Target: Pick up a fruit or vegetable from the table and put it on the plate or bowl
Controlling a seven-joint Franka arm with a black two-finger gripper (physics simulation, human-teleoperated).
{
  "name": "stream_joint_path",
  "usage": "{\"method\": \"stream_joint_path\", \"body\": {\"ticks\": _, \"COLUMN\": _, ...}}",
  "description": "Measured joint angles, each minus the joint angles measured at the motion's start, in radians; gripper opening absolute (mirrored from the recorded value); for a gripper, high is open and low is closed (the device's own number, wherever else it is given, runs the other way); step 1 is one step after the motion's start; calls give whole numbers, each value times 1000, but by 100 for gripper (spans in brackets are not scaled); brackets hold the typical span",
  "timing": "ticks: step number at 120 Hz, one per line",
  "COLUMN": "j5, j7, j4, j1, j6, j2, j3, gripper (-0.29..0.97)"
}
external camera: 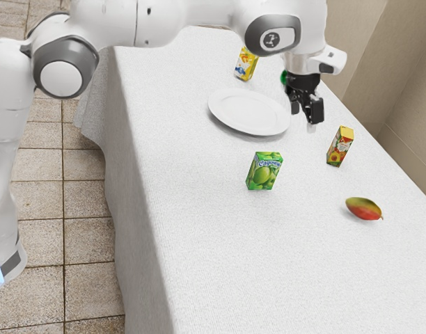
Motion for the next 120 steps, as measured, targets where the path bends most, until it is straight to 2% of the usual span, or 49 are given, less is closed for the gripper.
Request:
{"method": "stream_joint_path", "body": {"ticks": 23, "j5": 3, "j7": 8, "j4": 26, "j1": 3, "j6": 266, "j2": 127, "j3": 2, "gripper": 68}}
{"method": "stream_joint_path", "body": {"ticks": 28, "j5": 4, "j7": 11, "j4": 120, "j1": 2, "j6": 305, "j2": 210, "j3": 2, "gripper": 68}}
{"method": "stream_joint_path", "body": {"ticks": 38, "j5": 3, "j7": 15, "j4": 428, "j1": 0, "j6": 360, "j2": 446, "j3": 0, "gripper": 68}}
{"method": "stream_joint_path", "body": {"ticks": 47, "j5": 2, "j7": 21, "j4": 634, "j1": 1, "j6": 397, "j2": 612, "j3": -2, "gripper": 68}}
{"method": "stream_joint_path", "body": {"ticks": 56, "j5": 1, "j7": 31, "j4": 754, "j1": 9, "j6": 420, "j2": 722, "j3": -6, "gripper": 68}}
{"method": "stream_joint_path", "body": {"ticks": 76, "j5": -11, "j7": 49, "j4": 790, "j1": 12, "j6": 446, "j2": 812, "j3": -10, "gripper": 68}}
{"method": "stream_joint_path", "body": {"ticks": 93, "j5": -54, "j7": 62, "j4": 824, "j1": 4, "j6": 420, "j2": 820, "j3": -5, "gripper": 68}}
{"method": "stream_joint_path", "body": {"ticks": 120, "j5": -72, "j7": 83, "j4": 834, "j1": -16, "j6": 412, "j2": 835, "j3": -6, "gripper": 68}}
